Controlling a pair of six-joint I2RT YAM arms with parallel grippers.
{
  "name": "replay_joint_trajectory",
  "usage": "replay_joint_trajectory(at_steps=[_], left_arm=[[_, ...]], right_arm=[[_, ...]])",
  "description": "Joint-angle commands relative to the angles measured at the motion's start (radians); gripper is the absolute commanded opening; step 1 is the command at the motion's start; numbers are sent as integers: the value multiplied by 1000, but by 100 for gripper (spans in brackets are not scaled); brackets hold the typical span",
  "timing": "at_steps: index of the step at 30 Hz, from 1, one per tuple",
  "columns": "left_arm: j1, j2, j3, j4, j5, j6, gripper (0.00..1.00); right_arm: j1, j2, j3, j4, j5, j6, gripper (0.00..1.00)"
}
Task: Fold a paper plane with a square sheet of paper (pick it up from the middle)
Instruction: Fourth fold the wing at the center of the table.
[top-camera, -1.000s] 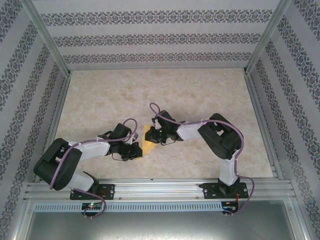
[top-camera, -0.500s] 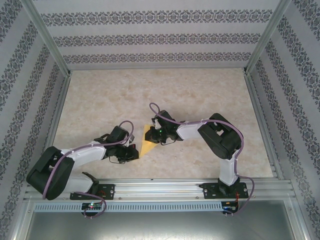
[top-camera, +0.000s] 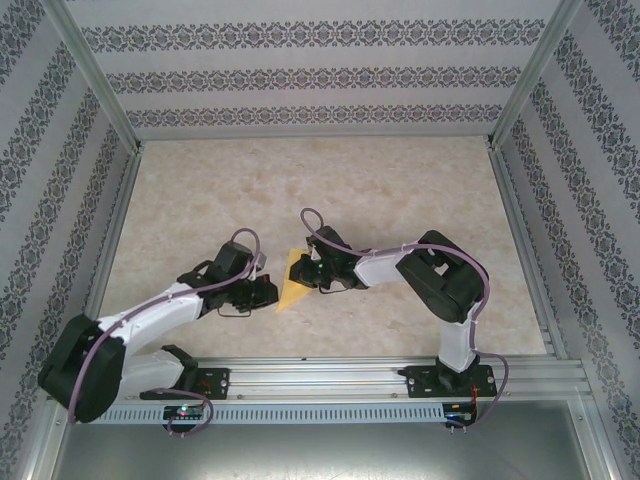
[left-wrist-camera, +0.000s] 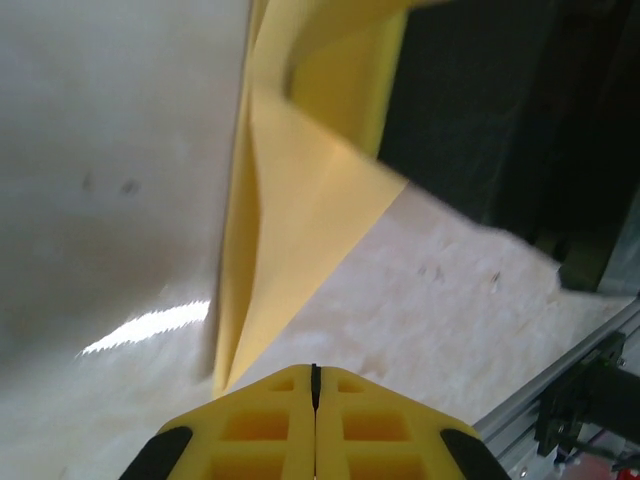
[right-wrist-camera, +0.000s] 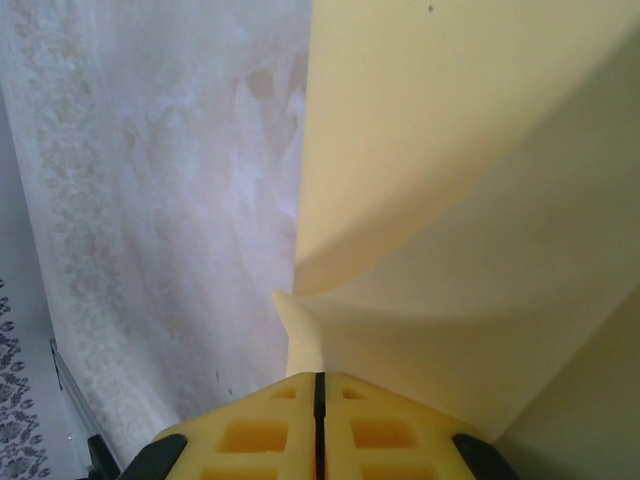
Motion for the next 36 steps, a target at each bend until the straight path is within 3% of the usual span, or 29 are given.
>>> replay_joint_trajectory(at_steps=[1,9,14,18,24,27,30,36], left_arm=[[-11,89,54,115,4,-15,7],[-11,267,73,206,7,-15,5],[-11,339,68,141,-29,14,4],[-11,359,5,92,-96,29,2],[-12,391,-77,146,-91,17,0],[-11,390,-70,138,-91,29,0],[-12,391,-65,138,-90,36,0],[-12,395,-62,138,-87,38,0]], right_arm=[[11,46,-50,-107,93,20,10],[14,40,-48,-106,91,25,10],[7,27,-43,-105,79,8,11],[-23,-5,-17,-138,68,-55,12],[-106,-56,15,-182,59,-171,13],[-128,-94,18,-143,-15,-221,14],[-105,-128,49,-152,-85,-265,13],[-28,-114,44,-139,-60,-235,12]])
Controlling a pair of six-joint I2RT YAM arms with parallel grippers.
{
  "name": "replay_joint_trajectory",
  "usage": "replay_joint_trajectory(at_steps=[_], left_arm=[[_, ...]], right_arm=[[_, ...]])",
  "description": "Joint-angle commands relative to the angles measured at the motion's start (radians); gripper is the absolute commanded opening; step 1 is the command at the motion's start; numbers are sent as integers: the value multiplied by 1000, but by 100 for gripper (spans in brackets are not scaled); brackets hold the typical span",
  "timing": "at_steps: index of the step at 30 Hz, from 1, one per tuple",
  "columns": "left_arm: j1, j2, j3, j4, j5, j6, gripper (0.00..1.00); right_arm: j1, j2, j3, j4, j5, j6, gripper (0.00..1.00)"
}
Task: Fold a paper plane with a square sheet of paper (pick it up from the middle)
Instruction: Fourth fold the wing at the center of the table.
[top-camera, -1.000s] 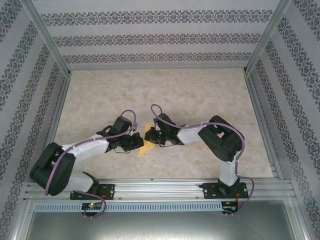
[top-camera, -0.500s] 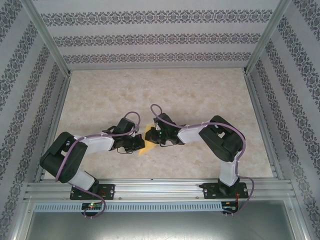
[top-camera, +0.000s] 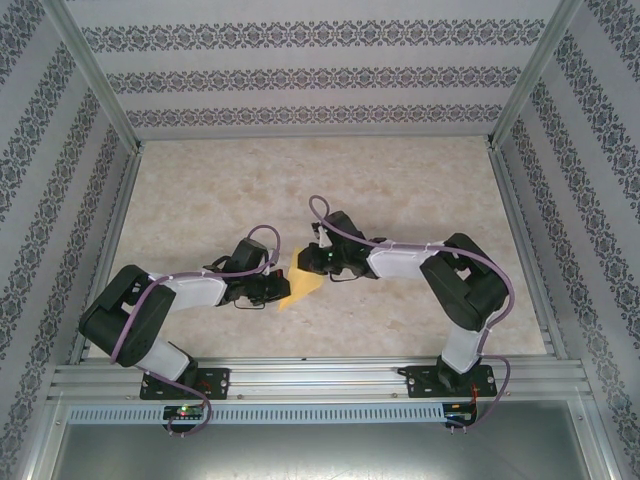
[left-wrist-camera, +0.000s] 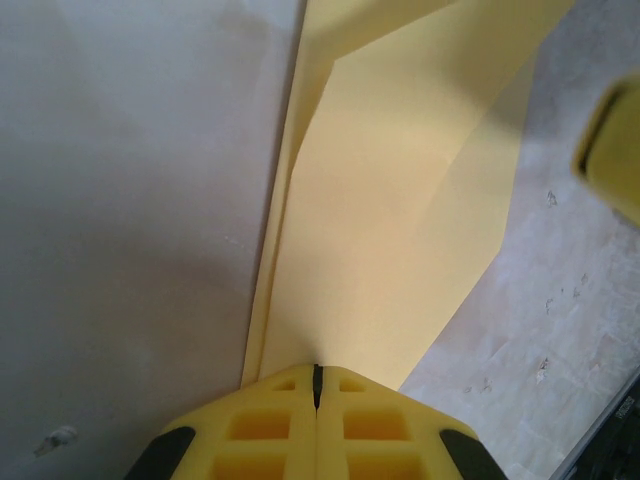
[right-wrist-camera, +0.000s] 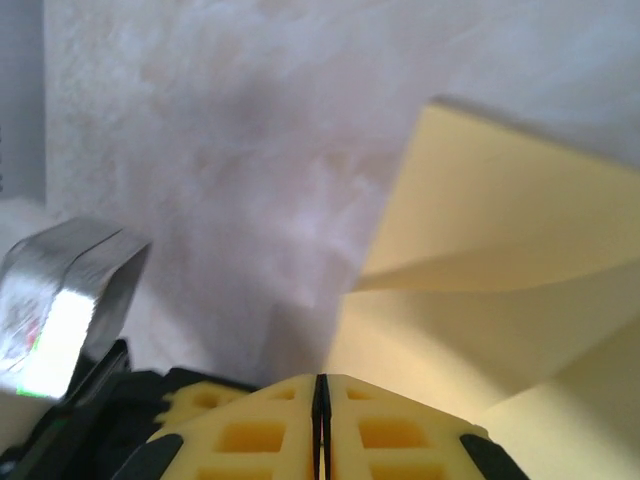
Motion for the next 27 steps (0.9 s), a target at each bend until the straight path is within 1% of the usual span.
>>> replay_joint_trajectory(at_steps=[1,5,8,11,14,18,23,27], left_arm=[[-12,79,-57,-158,-102,32,0],[-12,82,-57,-162,-100,32,0],[-12,81,-58,-167,-101,31,0],[-12,82,-58,-168,-104,31,0],[-13,83,-60,-169,-108,28,0],[-13,88,-59,-176,-113,28,0],[-13,91,-56,-179,-114,29,0],[-12,93,-56,-181,-113,31,0]], right_arm=[[41,30,14,13,-20,-4,11],[51,90,4,55,20,29,10],[28,121,-11,91,23,38,8],[1,136,-14,88,23,29,9],[-37,146,-15,60,49,10,8],[-109,162,-18,56,46,2,9],[-185,177,28,-32,82,-11,9],[-244,193,53,-44,89,-28,9]])
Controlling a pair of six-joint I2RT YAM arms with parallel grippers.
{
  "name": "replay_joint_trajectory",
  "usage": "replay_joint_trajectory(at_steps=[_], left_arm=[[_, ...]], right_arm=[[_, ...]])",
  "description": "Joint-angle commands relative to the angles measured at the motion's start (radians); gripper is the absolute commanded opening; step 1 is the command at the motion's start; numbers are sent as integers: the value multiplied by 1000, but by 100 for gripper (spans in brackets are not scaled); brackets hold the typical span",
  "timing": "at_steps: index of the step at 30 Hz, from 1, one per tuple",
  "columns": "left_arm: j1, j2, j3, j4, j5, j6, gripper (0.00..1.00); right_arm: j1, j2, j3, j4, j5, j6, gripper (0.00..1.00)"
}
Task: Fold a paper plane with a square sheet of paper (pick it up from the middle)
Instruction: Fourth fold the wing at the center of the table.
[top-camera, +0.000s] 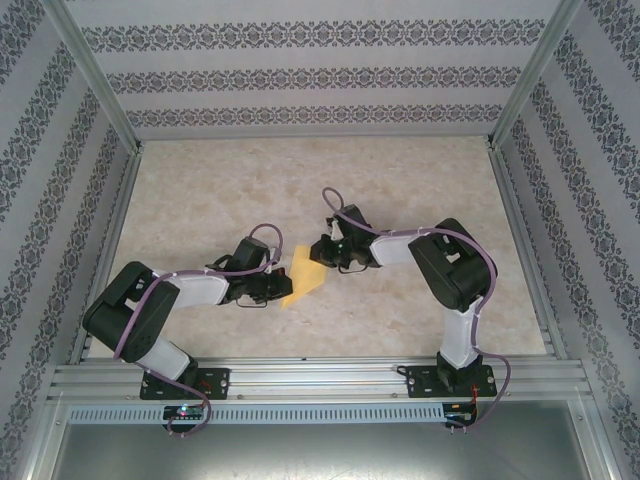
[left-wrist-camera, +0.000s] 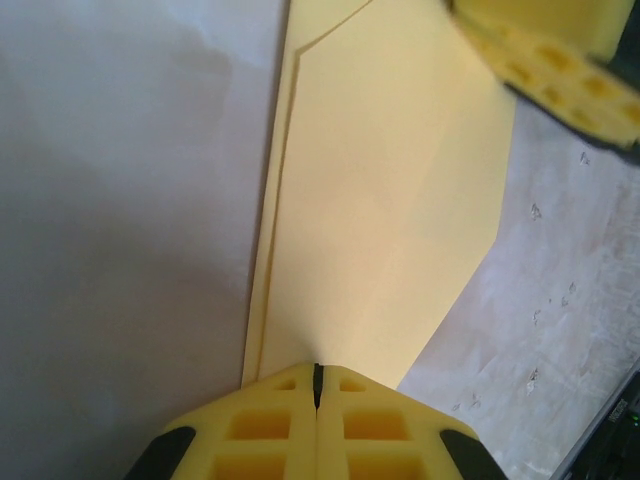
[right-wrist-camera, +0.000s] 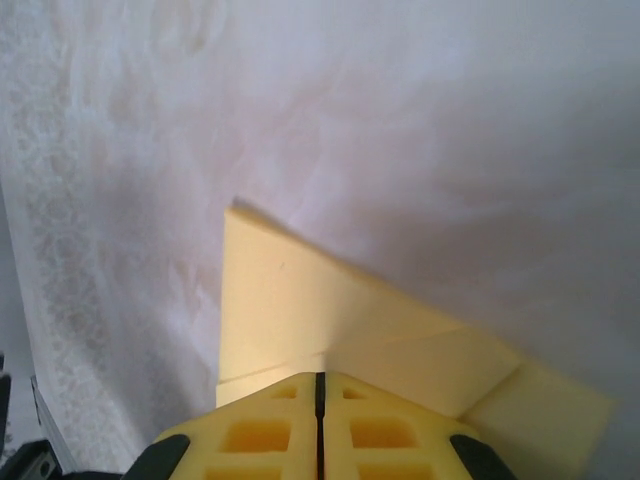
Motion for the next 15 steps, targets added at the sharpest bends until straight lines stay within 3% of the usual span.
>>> replay_joint_trajectory(at_steps=[1,8,15], left_arm=[[-12,74,-65,-218,-121,27,0],[-11,77,-64,-218,-116,30,0],[-12,74,-66,-217,-116,30,0]], right_arm=[[-83,50,24,-66,116,-54,9],[-97,-21,144,-233,133,-147,9],[-38,-163,101,-239,112,-161,10]])
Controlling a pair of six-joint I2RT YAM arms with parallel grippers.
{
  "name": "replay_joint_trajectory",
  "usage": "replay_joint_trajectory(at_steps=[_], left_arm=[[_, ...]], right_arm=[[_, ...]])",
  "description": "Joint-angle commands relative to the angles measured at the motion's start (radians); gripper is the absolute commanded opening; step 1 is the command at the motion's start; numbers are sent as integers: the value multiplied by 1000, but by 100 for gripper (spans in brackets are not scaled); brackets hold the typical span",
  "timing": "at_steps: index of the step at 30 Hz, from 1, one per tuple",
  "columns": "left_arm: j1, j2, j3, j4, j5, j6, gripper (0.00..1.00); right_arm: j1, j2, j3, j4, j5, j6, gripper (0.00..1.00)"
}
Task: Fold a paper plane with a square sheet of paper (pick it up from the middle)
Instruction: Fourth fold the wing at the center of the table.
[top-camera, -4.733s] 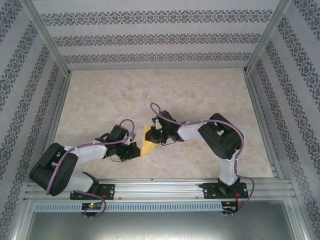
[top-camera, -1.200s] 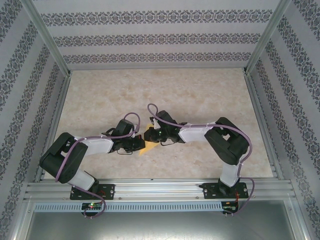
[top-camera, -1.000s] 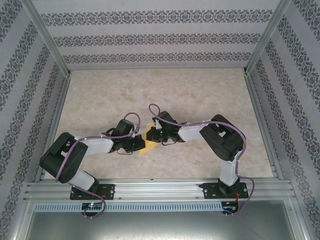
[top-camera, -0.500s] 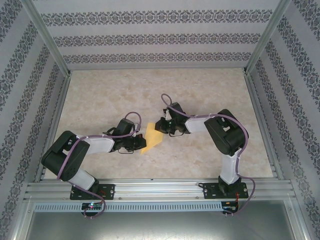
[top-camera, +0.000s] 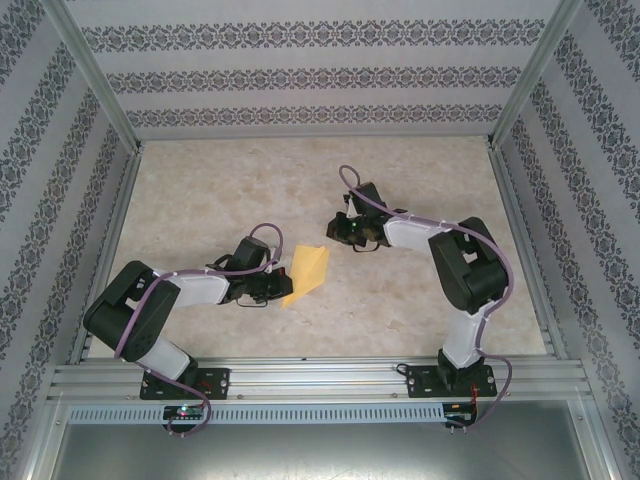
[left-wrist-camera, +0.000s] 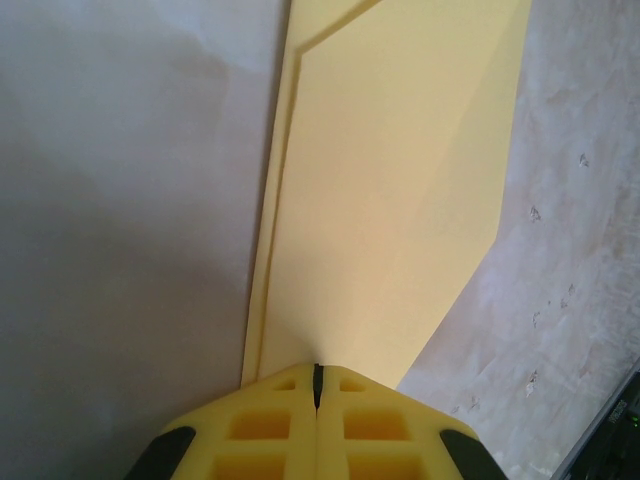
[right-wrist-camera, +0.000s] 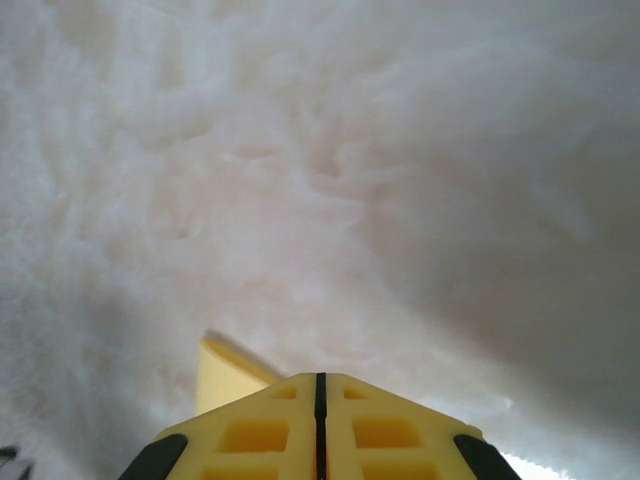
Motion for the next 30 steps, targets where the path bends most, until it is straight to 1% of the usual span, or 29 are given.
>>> replay_joint_trajectory(at_steps=[1,3,7,11,14,20,24,27,30], left_arm=[[-13,67,-70,-220,-117,30,0],[-12,64,-71,-218,-116,30,0],[-12,63,-69,-221,-119,30,0],[-12,63,-68,-221,-118,32,0],[-12,63,-69,-221,-117,32,0],[-12,63,-68,-224,-120,35,0],[-12,66,-66,-224,-120,35,0],[-12,65,-67,-226,-119,34,0],[-12,69,-65,-225,-117,37,0]], right_arm=[[60,-81,-31,-3,-9,-23,10],[97,-76,-55,48,-40,15,9],[164,-22,-80,131,-49,73,9],[184,55,-73,168,-50,92,9],[160,94,-73,161,-27,81,8],[52,124,-87,135,-2,47,8],[-7,142,-52,83,16,11,8],[-33,145,-38,72,10,0,8],[-38,112,-31,77,-10,-8,9]])
